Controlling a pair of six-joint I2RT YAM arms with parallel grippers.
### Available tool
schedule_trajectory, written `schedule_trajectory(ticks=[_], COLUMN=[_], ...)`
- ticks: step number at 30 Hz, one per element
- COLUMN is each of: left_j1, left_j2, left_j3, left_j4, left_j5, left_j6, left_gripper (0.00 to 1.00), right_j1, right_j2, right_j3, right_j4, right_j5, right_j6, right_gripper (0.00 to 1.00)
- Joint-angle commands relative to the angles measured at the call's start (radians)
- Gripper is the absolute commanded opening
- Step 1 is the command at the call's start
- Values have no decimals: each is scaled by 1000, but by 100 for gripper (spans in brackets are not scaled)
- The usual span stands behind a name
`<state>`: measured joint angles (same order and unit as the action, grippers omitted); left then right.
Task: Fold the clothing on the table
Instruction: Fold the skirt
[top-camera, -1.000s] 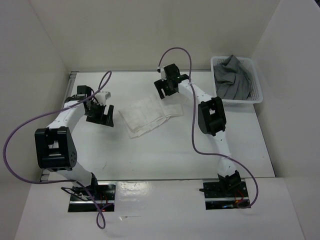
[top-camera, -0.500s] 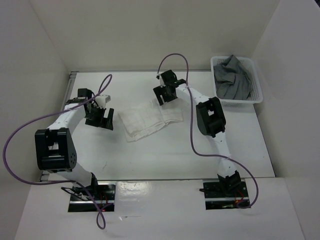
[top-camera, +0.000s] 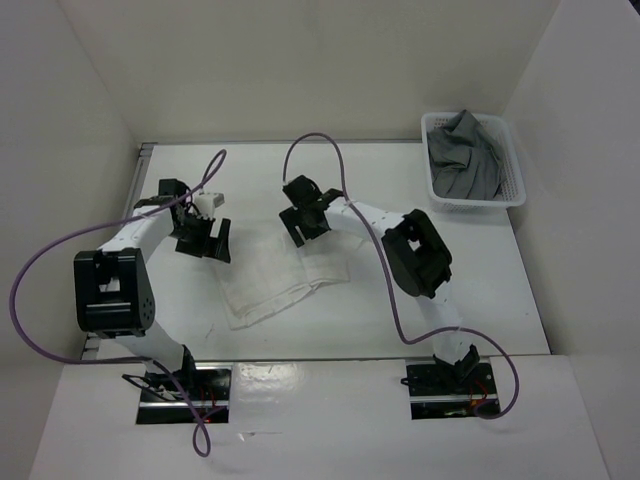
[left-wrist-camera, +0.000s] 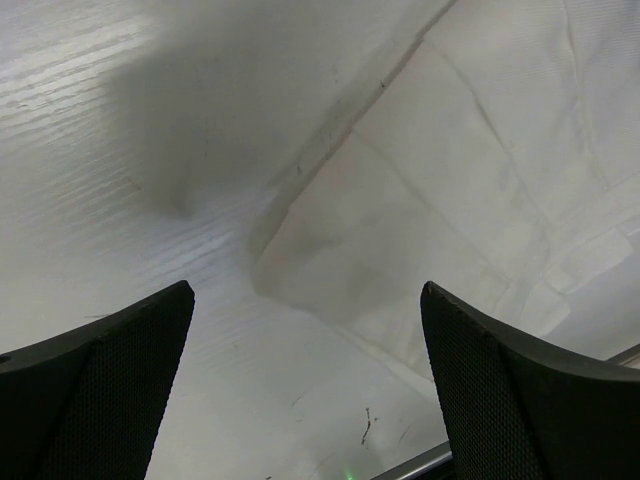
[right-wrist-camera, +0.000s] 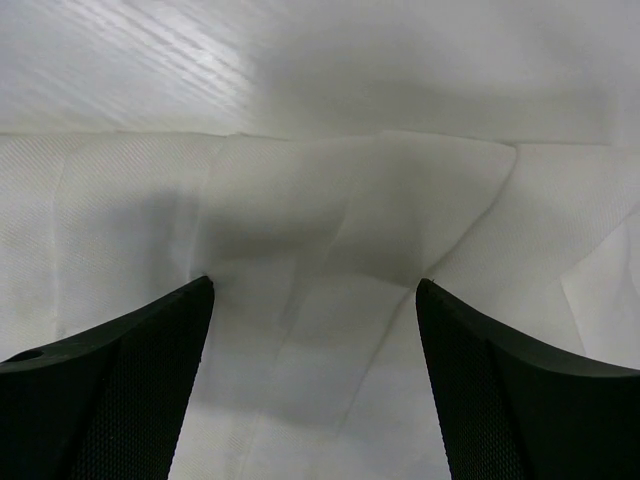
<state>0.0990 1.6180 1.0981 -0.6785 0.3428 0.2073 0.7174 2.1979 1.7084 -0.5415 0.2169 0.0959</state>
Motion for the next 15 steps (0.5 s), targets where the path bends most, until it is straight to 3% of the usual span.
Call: schedule_trajectory(ticks=[1,10,14,15], left_j1=[-4,-4,-4,-4], left_j2=[43,131,170,171], left_j3=[26,68,59,59], left_j4=[-12,-90,-101,-101], left_j5=[84,95,50,50], left_j6=[29,170,210,224], left_gripper=[100,94,83,73], right_j1=[-9,-189,-297,-329], right_j2=[-87,-211,-271,-280], right_j3=[60,62,34,7], right_j4=[-12,-32,-14,-3], right_j5=[3,-100,-120,-120], right_j6=[-11,-97,-117,-117], right_gripper=[86,86,86,86])
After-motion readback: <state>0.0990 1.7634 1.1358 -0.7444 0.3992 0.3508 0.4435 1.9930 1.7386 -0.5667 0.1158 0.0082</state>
